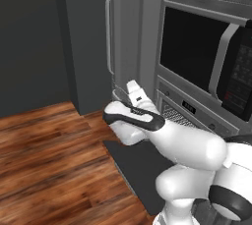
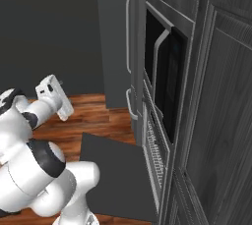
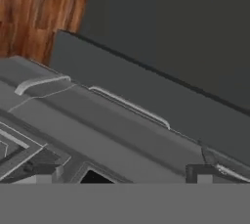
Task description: Place the fish on the bottom rack of the oven, and slide the tray back inside. Close the oven door.
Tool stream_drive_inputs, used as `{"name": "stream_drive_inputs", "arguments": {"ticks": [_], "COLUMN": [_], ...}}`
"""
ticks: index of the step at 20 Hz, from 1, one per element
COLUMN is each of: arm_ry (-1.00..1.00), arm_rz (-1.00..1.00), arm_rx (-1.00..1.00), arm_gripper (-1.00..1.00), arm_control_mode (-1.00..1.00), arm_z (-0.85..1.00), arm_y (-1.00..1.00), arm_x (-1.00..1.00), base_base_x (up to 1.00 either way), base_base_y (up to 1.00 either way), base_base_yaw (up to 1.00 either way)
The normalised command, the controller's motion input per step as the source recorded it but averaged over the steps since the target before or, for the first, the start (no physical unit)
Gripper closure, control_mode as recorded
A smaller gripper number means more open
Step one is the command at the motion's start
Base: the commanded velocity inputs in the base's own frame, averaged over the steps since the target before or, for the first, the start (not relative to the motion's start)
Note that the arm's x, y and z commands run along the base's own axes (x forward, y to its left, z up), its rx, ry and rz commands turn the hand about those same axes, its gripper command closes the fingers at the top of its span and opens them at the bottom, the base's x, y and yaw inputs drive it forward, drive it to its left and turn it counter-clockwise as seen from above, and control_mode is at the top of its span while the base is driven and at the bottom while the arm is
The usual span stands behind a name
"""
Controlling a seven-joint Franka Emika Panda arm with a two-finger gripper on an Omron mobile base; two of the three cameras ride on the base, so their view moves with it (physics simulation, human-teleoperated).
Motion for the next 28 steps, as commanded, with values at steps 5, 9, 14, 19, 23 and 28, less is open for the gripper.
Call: {"name": "stream_drive_inputs", "arguments": {"ticks": [5,9,14,19,23,28], "arm_ry": [-0.02,0.0,0.0,0.14,0.25,0.33], "arm_rz": [-0.1,-0.09,-0.07,-0.02,0.0,-0.02], "arm_rx": [-0.9,-0.88,-0.83,-0.74,-0.7,-0.68], "arm_gripper": [-1.0,-1.0,-1.0,-1.0,-1.0,-1.0], "arm_control_mode": [-1.0,-1.0,-1.0,-1.0,-1.0,-1.0], "arm_z": [0.0,0.04,0.29,0.6,0.47,0.28], "arm_y": [0.01,0.0,0.0,0.0,0.05,0.19], "arm_x": [0.07,0.07,0.04,0.0,-0.02,-0.02], "base_base_x": [0.0,0.0,0.0,0.0,0.0,0.0], "base_base_y": [0.0,0.0,0.0,0.0,0.0,0.0], "base_base_yaw": [0.0,0.0,0.0,0.0,0.0,0.0]}}
